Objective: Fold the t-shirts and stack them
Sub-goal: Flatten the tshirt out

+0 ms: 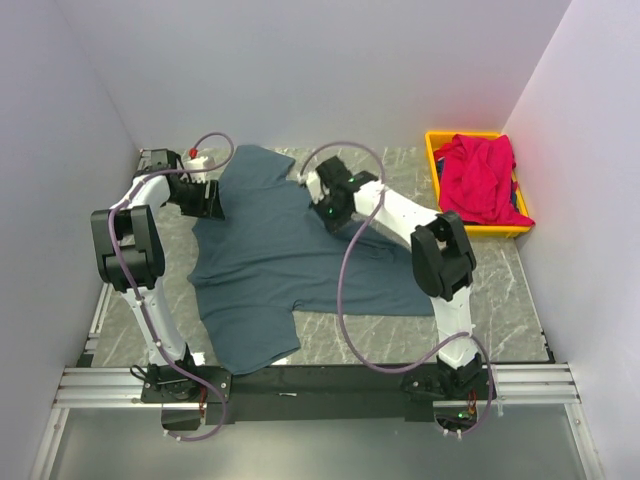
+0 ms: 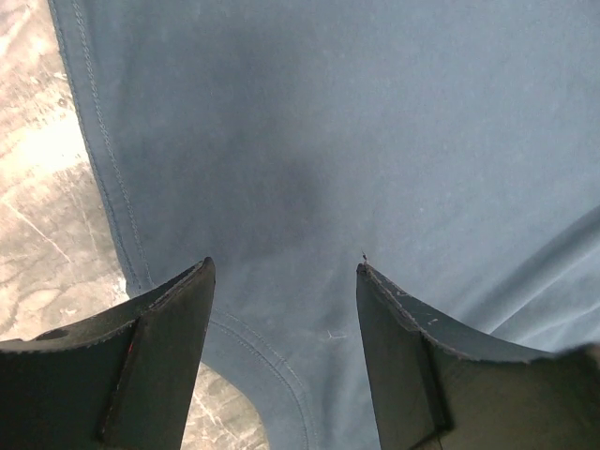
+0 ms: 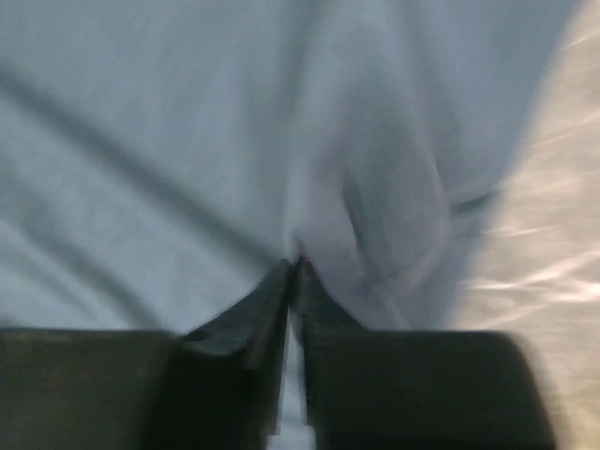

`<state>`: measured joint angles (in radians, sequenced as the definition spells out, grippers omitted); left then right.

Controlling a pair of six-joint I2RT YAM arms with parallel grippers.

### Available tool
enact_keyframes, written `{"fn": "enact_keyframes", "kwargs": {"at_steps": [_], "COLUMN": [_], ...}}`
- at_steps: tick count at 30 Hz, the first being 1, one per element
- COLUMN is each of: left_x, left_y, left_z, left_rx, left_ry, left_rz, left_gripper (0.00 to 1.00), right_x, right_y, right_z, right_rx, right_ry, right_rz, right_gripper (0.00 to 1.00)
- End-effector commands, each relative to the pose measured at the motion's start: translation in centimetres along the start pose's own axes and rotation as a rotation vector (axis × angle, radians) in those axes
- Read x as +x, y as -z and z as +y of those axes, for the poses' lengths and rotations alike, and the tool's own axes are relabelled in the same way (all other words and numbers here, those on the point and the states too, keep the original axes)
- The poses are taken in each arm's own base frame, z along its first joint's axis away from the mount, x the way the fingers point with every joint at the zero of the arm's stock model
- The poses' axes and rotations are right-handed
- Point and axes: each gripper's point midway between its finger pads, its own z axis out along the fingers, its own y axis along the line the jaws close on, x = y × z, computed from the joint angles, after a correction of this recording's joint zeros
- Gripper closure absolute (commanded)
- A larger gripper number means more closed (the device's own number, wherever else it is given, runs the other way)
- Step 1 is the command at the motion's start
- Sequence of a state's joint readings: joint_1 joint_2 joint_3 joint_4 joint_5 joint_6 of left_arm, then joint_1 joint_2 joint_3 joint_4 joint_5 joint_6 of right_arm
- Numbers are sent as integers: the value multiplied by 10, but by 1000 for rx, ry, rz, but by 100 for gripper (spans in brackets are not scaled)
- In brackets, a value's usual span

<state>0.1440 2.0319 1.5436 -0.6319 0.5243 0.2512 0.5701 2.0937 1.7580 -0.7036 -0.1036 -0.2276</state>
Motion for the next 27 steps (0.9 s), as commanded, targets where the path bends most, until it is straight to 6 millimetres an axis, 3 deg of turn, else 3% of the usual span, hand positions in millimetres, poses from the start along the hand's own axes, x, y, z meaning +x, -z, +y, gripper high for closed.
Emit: {"fn": "enact_keyframes", "kwargs": {"at_steps": [1, 2, 4, 6, 10, 13, 18, 27], "left_x": [-19, -20, -19, -18, -19, -20, -19, -15], "left_y": [18, 19, 18, 18, 18, 17, 18, 15], "left_z": [-8, -8, -8, -8, -10, -11, -11, -9], "left_rx": [-11, -11, -11, -7, 4, 12, 8, 5], "left_ry": [-71, -72, -75, -73, -62, -59, -62, -59], "left_rz": [-63, -63, -59, -57, -62, -64, -63, -54], "left_gripper": [32, 32, 32, 32, 32, 32, 32, 33], "right_x": [35, 38, 42, 26, -16, -23, -8, 5], "right_y": [-2, 2, 15, 36, 62, 53, 18, -16], "right_z": [23, 42, 62, 66, 35, 2, -25, -30], "right_rx": [-69, -174, -289, -372, -395, -317, -261, -263], "right_ry": [-5, -1, -18, -65, -184, -252, -318, -354], "right_rz": [112, 117, 130, 62, -73, -89, -19, 43], "right_gripper": [80, 66, 57, 51, 50, 53, 59, 62]}}
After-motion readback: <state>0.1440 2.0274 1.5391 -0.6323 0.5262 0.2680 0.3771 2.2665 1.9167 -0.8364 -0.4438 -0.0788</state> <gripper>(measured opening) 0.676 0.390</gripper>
